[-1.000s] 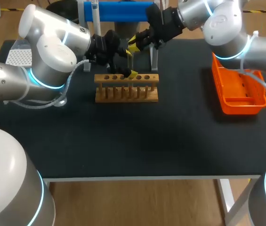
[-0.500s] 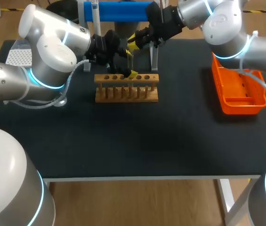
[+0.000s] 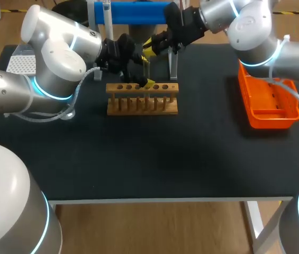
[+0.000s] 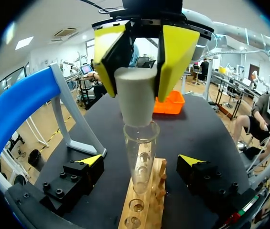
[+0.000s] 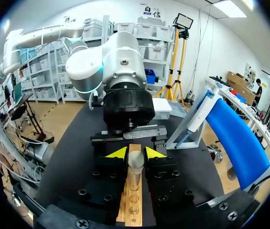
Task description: Invert the test tube, pick up the pipette, mount the tip to pipette, aspirate from beaker and dispense into the tube, eject the tip, return the pipette, and cap with the stopper.
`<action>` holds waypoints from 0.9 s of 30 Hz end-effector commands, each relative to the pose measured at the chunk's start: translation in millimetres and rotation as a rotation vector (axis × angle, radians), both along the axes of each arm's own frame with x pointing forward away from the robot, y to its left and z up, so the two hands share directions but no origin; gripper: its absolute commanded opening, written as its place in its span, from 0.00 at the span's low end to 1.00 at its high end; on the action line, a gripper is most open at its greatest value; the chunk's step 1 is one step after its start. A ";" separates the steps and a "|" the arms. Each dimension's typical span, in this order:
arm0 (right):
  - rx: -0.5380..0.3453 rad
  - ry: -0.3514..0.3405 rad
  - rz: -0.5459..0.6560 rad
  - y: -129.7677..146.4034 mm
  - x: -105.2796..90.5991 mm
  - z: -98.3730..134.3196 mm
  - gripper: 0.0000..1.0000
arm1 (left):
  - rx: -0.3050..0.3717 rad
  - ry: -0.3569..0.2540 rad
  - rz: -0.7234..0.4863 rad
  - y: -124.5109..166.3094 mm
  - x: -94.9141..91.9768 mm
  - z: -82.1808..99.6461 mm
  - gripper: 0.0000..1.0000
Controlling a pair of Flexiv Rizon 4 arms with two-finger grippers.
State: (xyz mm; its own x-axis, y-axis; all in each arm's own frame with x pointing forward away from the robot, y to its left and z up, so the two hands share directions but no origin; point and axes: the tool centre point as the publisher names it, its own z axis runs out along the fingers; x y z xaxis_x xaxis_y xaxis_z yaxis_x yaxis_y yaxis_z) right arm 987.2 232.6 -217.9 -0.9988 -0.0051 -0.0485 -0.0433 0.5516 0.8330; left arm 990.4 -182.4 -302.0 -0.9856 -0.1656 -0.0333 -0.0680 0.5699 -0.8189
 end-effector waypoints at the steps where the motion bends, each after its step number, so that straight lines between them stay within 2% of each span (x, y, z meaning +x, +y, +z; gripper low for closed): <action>1: 0.000 0.004 0.005 0.2 0.6 -2.2 0.00 | 0.002 0.003 -0.004 0.2 1.3 0.4 1.00; 27: -0.010 0.018 0.010 -0.9 -3.7 -14.1 0.00 | 0.002 0.003 -0.004 0.2 1.3 0.4 1.00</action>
State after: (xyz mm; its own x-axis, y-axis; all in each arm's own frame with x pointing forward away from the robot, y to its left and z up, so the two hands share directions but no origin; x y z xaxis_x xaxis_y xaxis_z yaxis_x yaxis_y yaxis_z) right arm 981.8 231.7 -229.6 -0.9994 -0.0141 -0.0313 -0.0338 0.5599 0.8279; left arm 990.4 -182.4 -302.0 -0.9856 -0.1656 -0.0333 -0.0680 0.5699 -0.8189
